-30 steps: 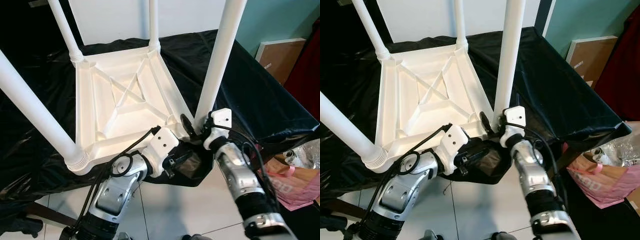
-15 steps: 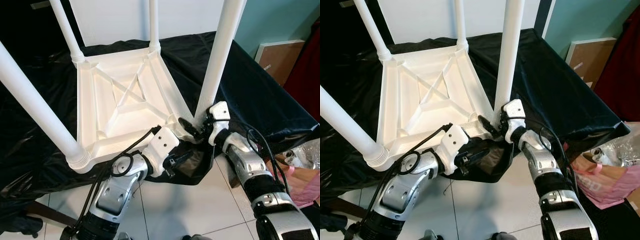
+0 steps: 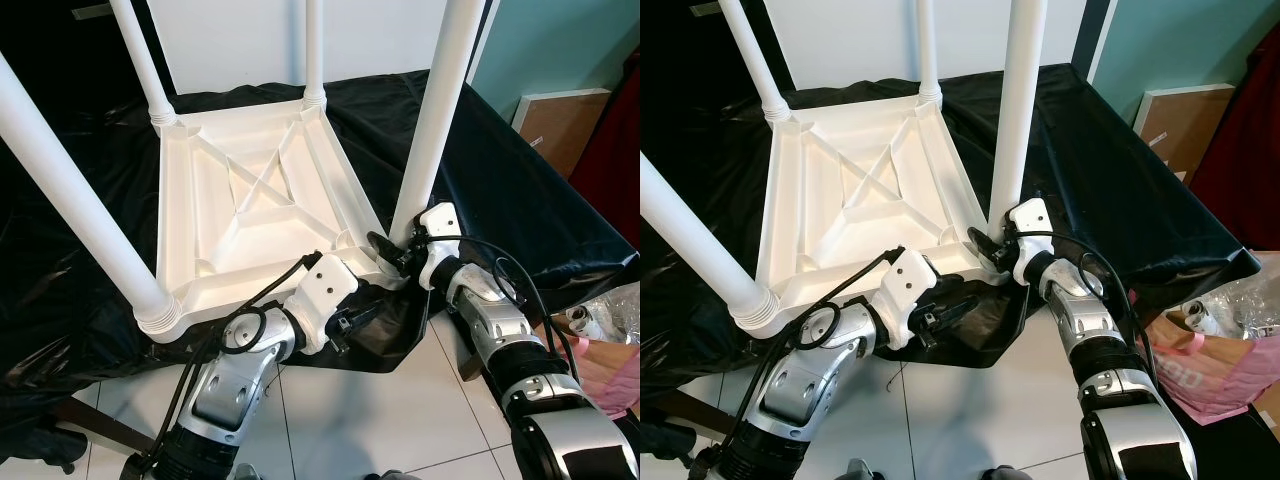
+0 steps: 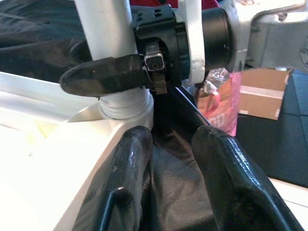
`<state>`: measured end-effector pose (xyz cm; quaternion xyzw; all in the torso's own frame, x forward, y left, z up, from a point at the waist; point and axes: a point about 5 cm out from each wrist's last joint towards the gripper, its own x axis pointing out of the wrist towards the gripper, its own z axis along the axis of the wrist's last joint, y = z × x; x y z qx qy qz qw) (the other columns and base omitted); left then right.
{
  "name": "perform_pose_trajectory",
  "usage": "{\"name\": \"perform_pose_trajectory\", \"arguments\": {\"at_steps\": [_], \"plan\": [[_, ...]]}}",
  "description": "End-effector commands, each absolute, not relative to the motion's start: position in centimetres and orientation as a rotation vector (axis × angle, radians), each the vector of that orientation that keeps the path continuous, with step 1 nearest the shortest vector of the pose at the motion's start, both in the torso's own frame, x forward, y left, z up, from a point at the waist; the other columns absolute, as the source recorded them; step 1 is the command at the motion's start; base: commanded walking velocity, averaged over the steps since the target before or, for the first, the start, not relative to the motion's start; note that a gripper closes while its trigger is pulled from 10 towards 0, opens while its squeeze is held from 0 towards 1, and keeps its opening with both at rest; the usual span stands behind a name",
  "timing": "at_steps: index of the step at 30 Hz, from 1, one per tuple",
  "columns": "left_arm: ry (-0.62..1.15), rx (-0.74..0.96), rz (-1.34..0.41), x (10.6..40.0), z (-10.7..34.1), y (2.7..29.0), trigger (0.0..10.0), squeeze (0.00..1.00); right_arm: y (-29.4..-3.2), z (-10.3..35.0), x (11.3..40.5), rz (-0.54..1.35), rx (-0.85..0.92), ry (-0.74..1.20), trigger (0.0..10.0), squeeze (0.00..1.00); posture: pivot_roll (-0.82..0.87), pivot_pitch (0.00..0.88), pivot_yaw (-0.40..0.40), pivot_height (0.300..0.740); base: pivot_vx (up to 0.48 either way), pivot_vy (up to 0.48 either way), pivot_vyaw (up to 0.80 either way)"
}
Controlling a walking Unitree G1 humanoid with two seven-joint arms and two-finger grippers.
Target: Building children table
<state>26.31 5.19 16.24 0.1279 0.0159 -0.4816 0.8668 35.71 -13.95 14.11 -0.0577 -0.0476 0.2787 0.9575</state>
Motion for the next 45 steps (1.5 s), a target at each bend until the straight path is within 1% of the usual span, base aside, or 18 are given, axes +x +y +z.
{"name": "perform_pose_trajectory", "arguments": {"at_steps": [1, 4, 6, 9, 10, 11, 12, 15, 17, 20, 25, 31, 32, 34, 35, 43, 44, 45], "plan": [[0.021, 0.283, -0.879, 26.8, 16.2, 5.6, 10.0, 0.00, -14.4, 12.0, 35.3, 0.499, -0.125, 0.000, 10.0, 0.00, 0.03, 0.081, -0.043, 0.740, 0.000, 0.000, 0.00], [0.027, 0.294, -0.869, 26.9, 16.1, 5.8, 10.0, 0.00, -14.4, 11.9, 35.2, 0.479, -0.124, 0.001, 10.0, 0.00, 0.03, 0.082, -0.042, 0.740, 0.000, 0.000, 0.00], [0.028, 0.293, -0.855, 27.1, 16.0, 5.9, 10.0, 0.00, -14.3, 11.7, 35.1, 0.396, -0.099, -0.002, 10.0, 0.00, 0.02, 0.091, -0.038, 0.740, 0.000, 0.000, 0.00], [0.024, 0.287, -0.855, 27.0, 16.0, 5.9, 10.0, 0.00, -14.3, 11.6, 35.0, 0.345, -0.082, -0.003, 10.0, 0.00, 0.02, 0.094, -0.038, 0.740, 0.000, 0.000, 0.00], [0.022, 0.284, -0.855, 27.0, 16.1, 6.0, 10.0, 0.00, -14.2, 11.5, 34.8, 0.272, -0.058, -0.005, 10.0, 0.00, 0.02, 0.097, -0.036, 0.740, 0.000, 0.000, 0.00], [0.022, 0.284, -0.855, 27.0, 16.1, 6.0, 10.0, 0.00, -14.2, 11.5, 34.8, 0.272, -0.058, -0.005, 10.0, 0.00, 0.02, 0.097, -0.036, 0.740, 0.000, 0.000, 0.00], [0.020, 0.283, -0.855, 27.0, 16.1, 6.0, 10.0, 0.00, -14.0, 11.5, 34.5, 0.207, -0.034, -0.008, 10.0, 0.00, 0.02, 0.100, -0.034, 0.740, 0.000, 0.000, 0.00], [0.018, 0.283, -0.849, 27.0, 16.2, 6.0, 10.0, 0.00, -13.5, 11.4, 34.2, 0.157, -0.009, -0.005, 10.0, 0.00, 0.02, 0.103, -0.034, 0.740, 0.000, 0.000, 0.00], [0.018, 0.286, -0.834, 27.2, 16.2, 6.2, 10.0, 0.00, -12.7, 11.4, 33.7, 0.079, 0.024, -0.020, 10.0, 0.00, 0.01, 0.105, -0.032, 0.740, 0.000, 0.000, 0.00], [0.012, 0.293, -0.821, 27.5, 16.3, 6.2, 10.0, 0.00, -12.1, 11.5, 33.4, 0.035, 0.060, -0.035, 10.0, 0.00, 0.01, 0.106, -0.032, 0.740, 0.000, 0.000, 0.00], [0.004, 0.296, -0.805, 27.9, 16.5, 6.3, 10.0, 0.00, -11.5, 11.8, 33.3, 0.017, 0.089, -0.057, 10.0, 0.00, 0.01, 0.105, -0.029, 0.740, 0.000, 0.000, 0.00], [0.001, 0.303, -0.797, 28.2, 16.5, 6.3, 10.0, 0.00, -12.0, 12.3, 33.2, 0.017, 0.085, -0.080, 10.0, 0.00, 0.00, 0.098, -0.026, 0.740, 0.000, 0.000, 0.00], [0.001, 0.304, -0.794, 28.3, 16.5, 6.4, 10.0, 0.00, -12.1, 12.3, 33.1, 0.007, 0.085, -0.078, 10.0, 0.42, 0.00, 0.098, -0.026, 0.740, 0.000, 0.000, 0.00], [0.002, 0.307, -0.790, 28.3, 16.5, 6.5, 10.0, 0.00, -12.1, 12.4, 33.0, 0.005, 0.084, -0.080, 10.0, 0.42, 0.00, 0.098, -0.026, 0.740, 0.000, 0.000, 0.00], [0.003, 0.309, -0.786, 28.4, 16.5, 6.6, 10.0, 0.00, -12.2, 12.6, 33.0, 0.011, 0.091, -0.089, 10.0, 1.00, 0.00, 0.097, -0.027, 0.740, 0.000, 0.000, 0.00], [0.008, 0.312, -0.780, 28.4, 16.4, 6.9, 10.0, 0.00, -12.4, 13.3, 32.6, 0.071, 0.090, -0.139, 10.0, 1.00, 0.00, 0.097, -0.027, 0.740, 0.000, 0.000, 0.00], [0.010, 0.314, -0.779, 28.4, 16.3, 7.0, 10.0, 0.00, -12.5, 13.4, 32.4, 0.104, 0.084, -0.152, 10.0, 0.61, 0.00, 0.097, -0.028, 0.740, 0.000, 0.000, 0.00], [0.010, 0.314, -0.779, 28.4, 16.3, 7.0, 10.0, 0.00, -12.5, 13.4, 32.4, 0.104, 0.084, -0.152, 10.0, 0.61, 0.00, 0.097, -0.028, 0.740, 0.000, 0.000, 0.00]]}}
